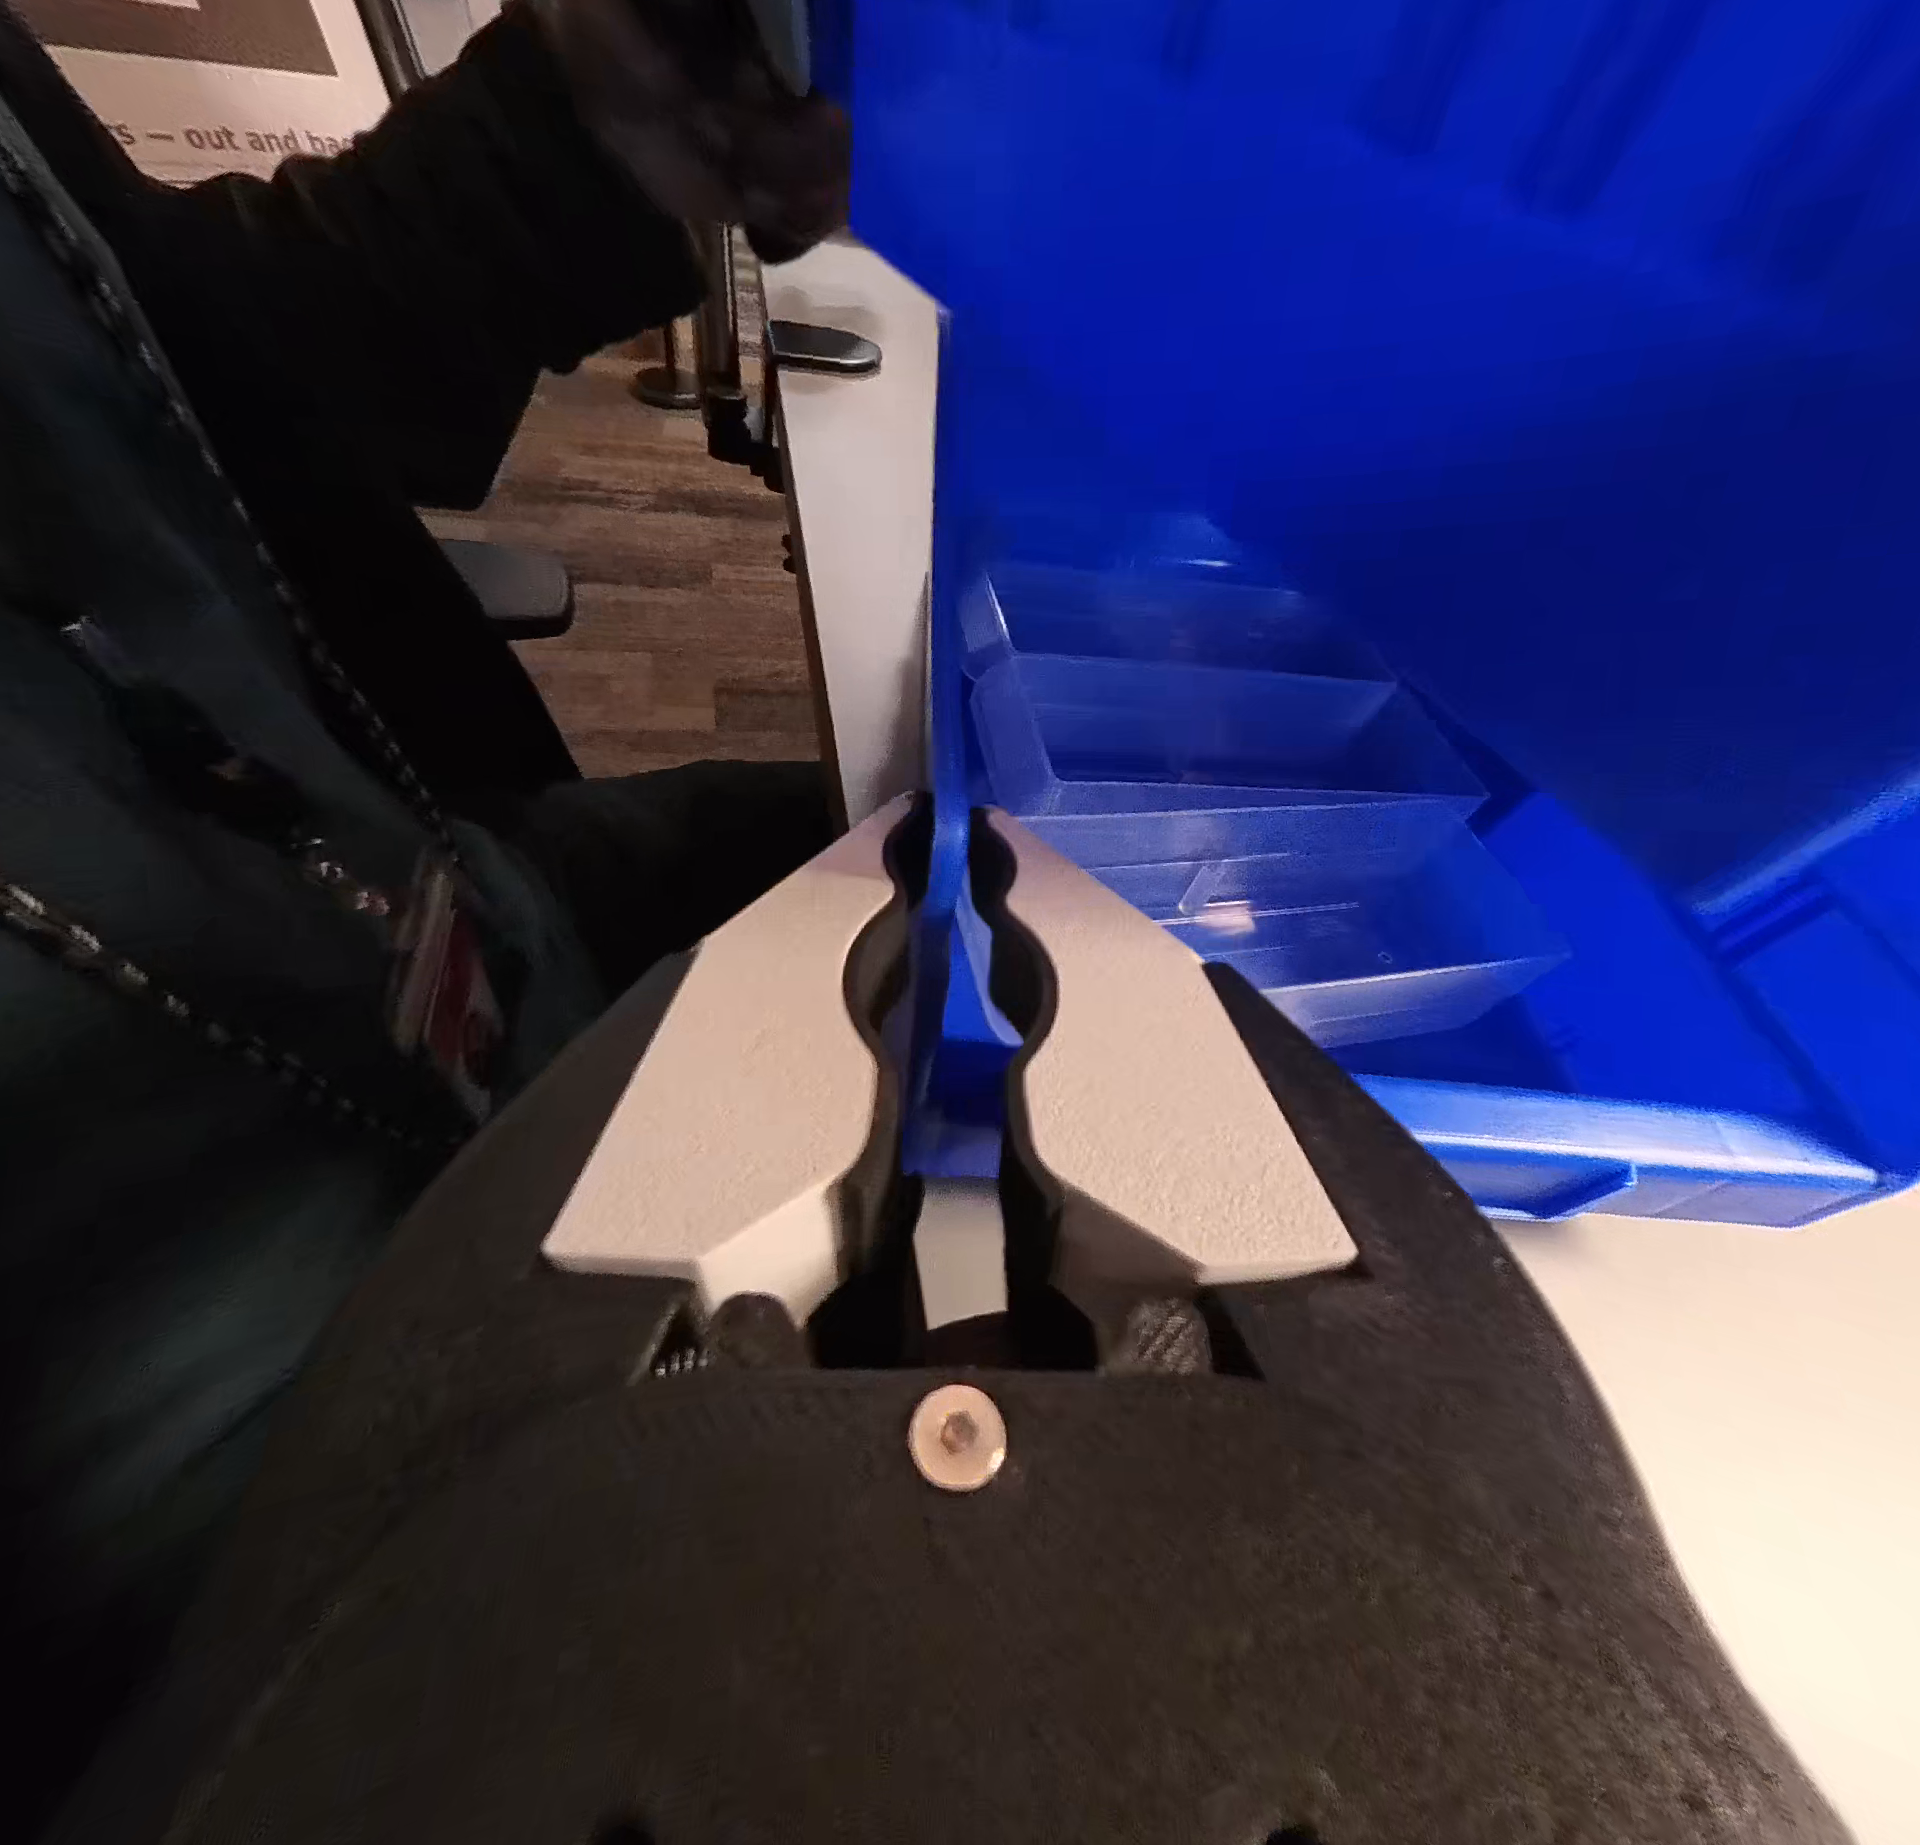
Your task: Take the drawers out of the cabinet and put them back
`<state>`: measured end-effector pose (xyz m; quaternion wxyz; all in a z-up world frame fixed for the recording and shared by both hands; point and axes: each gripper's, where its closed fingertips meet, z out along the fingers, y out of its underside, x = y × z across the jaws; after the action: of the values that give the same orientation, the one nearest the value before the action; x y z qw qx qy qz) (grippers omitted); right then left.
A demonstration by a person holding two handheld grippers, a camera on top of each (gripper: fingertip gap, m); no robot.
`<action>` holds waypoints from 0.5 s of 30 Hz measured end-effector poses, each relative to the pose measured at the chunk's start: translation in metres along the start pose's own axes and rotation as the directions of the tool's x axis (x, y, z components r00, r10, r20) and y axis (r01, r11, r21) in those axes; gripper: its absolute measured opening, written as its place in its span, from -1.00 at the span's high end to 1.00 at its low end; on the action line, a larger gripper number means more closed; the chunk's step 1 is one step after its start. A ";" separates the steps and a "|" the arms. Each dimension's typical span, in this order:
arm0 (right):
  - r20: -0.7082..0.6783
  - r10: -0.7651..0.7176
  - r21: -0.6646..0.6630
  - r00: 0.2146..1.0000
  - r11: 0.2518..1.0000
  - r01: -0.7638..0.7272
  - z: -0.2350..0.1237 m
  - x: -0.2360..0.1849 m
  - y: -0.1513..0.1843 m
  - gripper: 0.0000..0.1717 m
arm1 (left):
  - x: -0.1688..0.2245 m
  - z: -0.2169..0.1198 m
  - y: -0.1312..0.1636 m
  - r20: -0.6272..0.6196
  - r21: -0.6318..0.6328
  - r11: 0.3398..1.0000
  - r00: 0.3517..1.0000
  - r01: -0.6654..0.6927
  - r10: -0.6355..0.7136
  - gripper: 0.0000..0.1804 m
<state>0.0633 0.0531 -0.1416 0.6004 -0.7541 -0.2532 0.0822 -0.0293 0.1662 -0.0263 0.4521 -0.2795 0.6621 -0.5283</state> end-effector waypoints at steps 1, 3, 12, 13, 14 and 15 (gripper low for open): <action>-0.010 -0.001 0.007 1.000 1.000 0.002 -0.001 0.001 -0.001 0.86 | 0.004 0.004 0.003 -0.005 -0.015 1.000 1.000 -0.003 0.003 0.96; -0.028 0.008 0.027 1.000 1.000 -0.007 -0.006 0.002 -0.005 0.77 | 0.011 0.011 0.008 -0.008 -0.042 0.999 1.000 -0.003 0.002 0.97; -0.129 -0.056 0.070 0.990 0.995 0.066 -0.047 0.022 -0.040 0.65 | 0.007 -0.013 -0.017 0.051 0.097 0.988 0.991 0.119 -0.124 0.66; -0.140 -0.089 0.055 0.986 0.994 0.097 -0.051 0.028 -0.047 0.64 | -0.001 -0.022 -0.020 0.078 0.113 0.984 0.986 0.138 -0.148 0.61; -0.147 -0.122 0.042 0.982 0.991 0.130 -0.056 0.033 -0.056 0.63 | -0.010 -0.032 -0.020 0.102 0.123 0.978 0.978 0.168 -0.181 0.56; -0.154 -0.156 0.030 0.976 0.986 0.162 -0.060 0.039 -0.067 0.61 | -0.020 -0.042 -0.018 0.129 0.127 0.969 0.965 0.212 -0.229 0.56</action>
<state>0.1037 0.0304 -0.0552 0.6382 -0.7227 -0.2646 -0.0181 -0.0596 0.1970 -0.0013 0.4516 -0.3627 0.5619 -0.5905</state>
